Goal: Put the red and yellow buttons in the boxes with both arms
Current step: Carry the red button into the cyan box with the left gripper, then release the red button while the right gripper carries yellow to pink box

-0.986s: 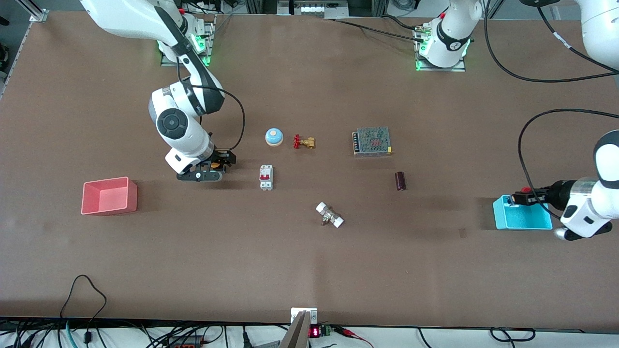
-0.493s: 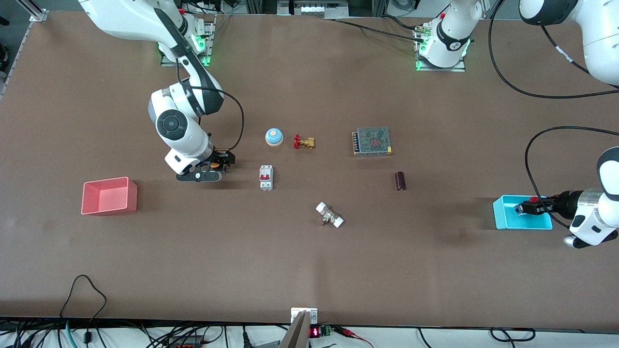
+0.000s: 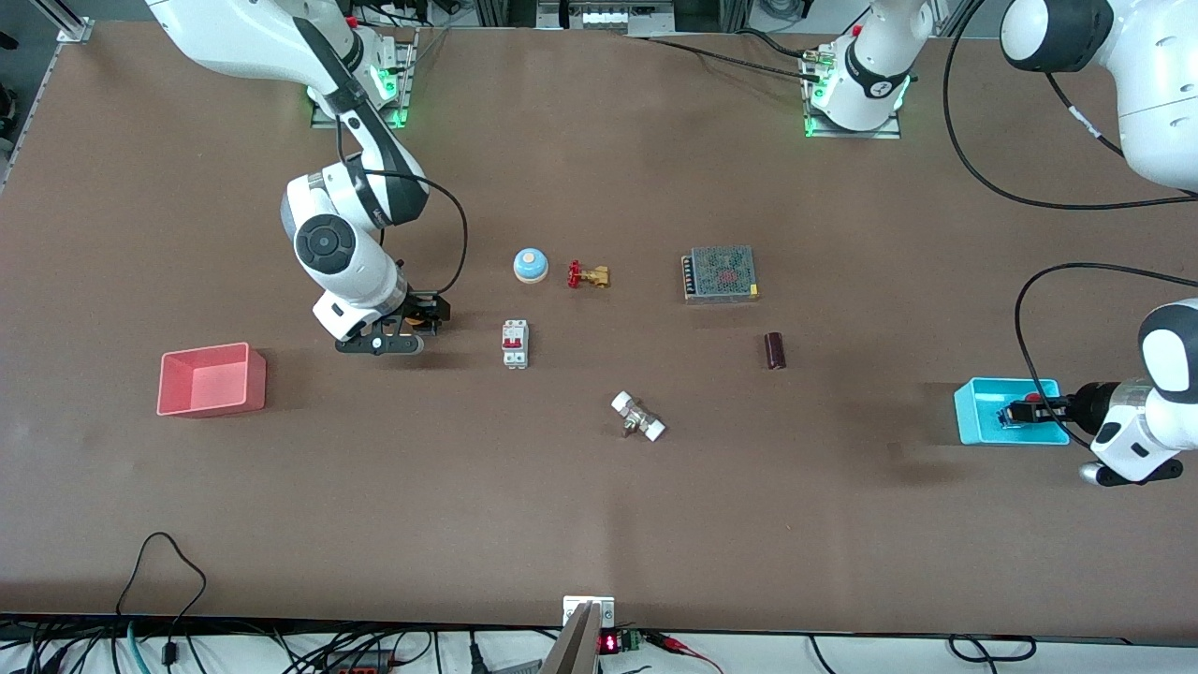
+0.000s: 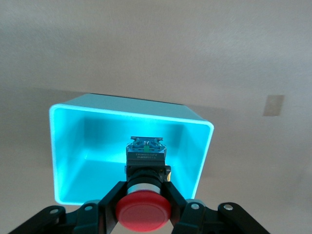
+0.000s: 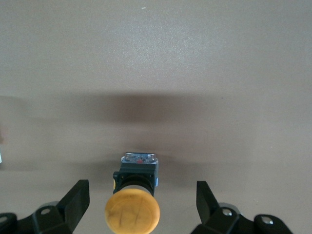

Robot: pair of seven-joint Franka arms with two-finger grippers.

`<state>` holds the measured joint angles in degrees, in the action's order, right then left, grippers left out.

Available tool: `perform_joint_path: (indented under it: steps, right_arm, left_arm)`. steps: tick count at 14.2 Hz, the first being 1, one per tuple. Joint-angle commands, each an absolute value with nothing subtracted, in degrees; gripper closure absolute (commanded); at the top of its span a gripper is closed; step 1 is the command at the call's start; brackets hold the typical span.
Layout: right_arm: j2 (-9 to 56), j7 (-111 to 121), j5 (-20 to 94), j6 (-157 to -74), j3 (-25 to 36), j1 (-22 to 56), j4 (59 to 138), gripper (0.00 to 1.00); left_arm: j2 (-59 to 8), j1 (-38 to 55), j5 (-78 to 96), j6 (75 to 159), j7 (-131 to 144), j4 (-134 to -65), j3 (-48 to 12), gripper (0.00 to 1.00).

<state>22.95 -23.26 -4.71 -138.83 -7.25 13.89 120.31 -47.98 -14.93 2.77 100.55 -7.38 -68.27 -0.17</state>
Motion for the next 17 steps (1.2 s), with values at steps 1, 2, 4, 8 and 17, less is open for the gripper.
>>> perform_joint_path:
  steps: [1, 2, 4, 8, 17]
  right_arm:
    - [23.64, -22.85, -5.45, -139.22, -7.56, 13.80, 120.41, 0.05]
    - [23.64, -22.59, -5.45, -139.31, -7.56, 13.80, 120.32, 0.09]
    - [23.73, -22.50, -5.45, -139.48, -7.56, 13.80, 120.32, 0.29]
    - [23.82, -23.20, -5.36, -139.39, -8.08, 13.80, 120.32, 0.71]
    - [13.64, -14.36, -5.01, -136.85, -8.17, 5.56, 118.65, 0.86]
  left_arm:
    - [-49.83, -15.12, 1.85, 100.20, -9.05, -66.62, 0.00, 1.00]
    - [-49.83, -15.12, 1.15, 100.20, -9.05, -66.62, 0.26, 1.00]
    - [-50.27, -15.20, 0.35, 100.20, -9.23, -66.62, 0.35, 1.00]
    - [-51.68, -15.21, 0.26, 100.28, -9.14, -66.62, 0.35, 0.99]
    - [-50.28, -14.59, -1.32, 99.50, -8.61, -65.92, -0.09, 0.00]
